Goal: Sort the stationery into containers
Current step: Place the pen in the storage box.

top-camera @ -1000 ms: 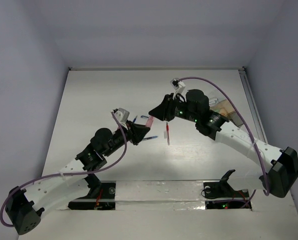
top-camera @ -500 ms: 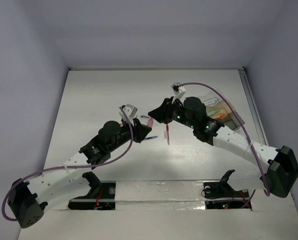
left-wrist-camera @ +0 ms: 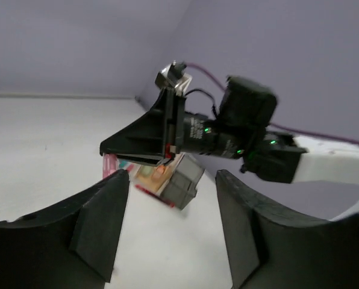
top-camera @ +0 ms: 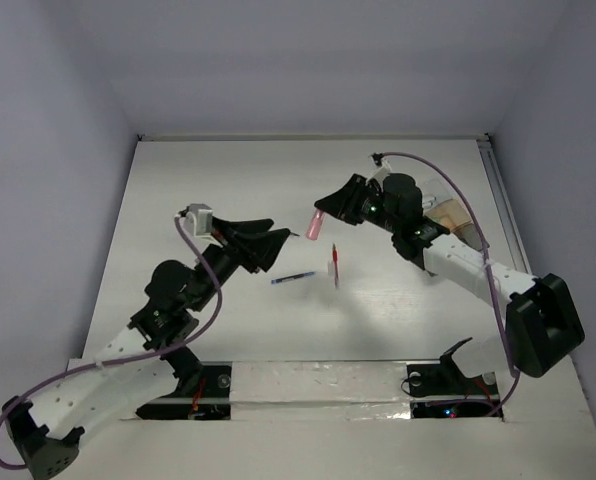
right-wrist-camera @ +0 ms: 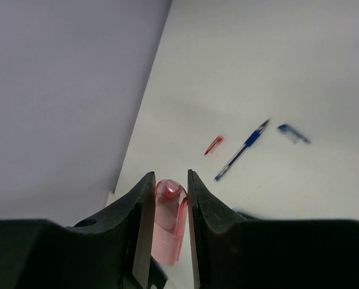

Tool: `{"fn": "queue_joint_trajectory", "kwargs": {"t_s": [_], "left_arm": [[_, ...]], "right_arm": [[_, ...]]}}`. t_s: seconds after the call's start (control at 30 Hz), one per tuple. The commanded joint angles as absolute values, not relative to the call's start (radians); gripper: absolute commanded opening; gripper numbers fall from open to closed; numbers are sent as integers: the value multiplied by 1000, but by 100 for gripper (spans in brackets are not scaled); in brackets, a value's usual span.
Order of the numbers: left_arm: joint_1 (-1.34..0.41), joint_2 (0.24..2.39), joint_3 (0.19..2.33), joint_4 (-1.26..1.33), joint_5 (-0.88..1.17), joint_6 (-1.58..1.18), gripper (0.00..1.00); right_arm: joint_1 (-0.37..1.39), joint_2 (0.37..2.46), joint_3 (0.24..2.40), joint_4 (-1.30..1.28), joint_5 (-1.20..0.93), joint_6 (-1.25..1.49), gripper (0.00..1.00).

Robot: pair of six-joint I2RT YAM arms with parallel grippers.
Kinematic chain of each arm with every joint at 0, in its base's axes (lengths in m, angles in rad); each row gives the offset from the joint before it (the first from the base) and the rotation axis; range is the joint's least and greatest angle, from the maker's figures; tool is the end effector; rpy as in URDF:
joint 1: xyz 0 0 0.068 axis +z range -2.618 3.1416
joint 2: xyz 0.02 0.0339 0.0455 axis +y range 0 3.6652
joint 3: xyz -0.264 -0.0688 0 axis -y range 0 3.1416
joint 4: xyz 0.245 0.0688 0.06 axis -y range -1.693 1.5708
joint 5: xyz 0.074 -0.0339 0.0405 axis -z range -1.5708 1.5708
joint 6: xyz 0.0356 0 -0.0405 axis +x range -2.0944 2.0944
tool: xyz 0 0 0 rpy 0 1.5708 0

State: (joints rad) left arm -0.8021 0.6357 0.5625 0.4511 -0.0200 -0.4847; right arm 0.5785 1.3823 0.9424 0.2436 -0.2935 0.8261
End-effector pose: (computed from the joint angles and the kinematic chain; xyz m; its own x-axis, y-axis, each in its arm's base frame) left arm 0.1105 -0.1132 0.3526 -0.1019 -0.5648 -0.8189 0.7440 0.5032 -0.4396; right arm 0.2654 0.1856 0.3017 -0.6702 0.4030 -0.6232 -0.3957 0.5165 0.7594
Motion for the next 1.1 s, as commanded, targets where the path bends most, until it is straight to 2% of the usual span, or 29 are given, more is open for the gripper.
{"fn": "queue_joint_trajectory", "kwargs": {"t_s": [0.0, 0.17, 0.23, 0.27, 0.33, 0.37, 0.53, 0.67, 1.07], "left_arm": [[-799, 537, 569, 450, -57, -480, 57], [-799, 436, 649, 191, -83, -439, 70], [-799, 391, 693, 69, -89, -414, 99], [-799, 379, 706, 27, -92, -404, 99], [-799, 357, 744, -93, -116, -359, 99], [-799, 354, 753, -127, -127, -347, 99], [-799, 304, 694, -190, -164, -295, 99], [-799, 284, 687, -163, -65, -256, 99], [-790, 347, 687, -186, -40, -244, 99]], "right_arm": [[503, 1381, 991, 368, -322, 907, 0], [290, 1284, 891, 296, -249, 877, 0], [197, 1238, 800, 299, -258, 888, 0], [107, 1192, 775, 288, -246, 885, 0], [36, 1148, 746, 227, -210, 859, 0], [-4, 1128, 736, 194, -124, 813, 0], [-86, 1081, 726, 72, 101, 709, 0], [-126, 1138, 736, 61, 124, 670, 0], [-144, 1371, 837, 89, 60, 655, 0]]}}
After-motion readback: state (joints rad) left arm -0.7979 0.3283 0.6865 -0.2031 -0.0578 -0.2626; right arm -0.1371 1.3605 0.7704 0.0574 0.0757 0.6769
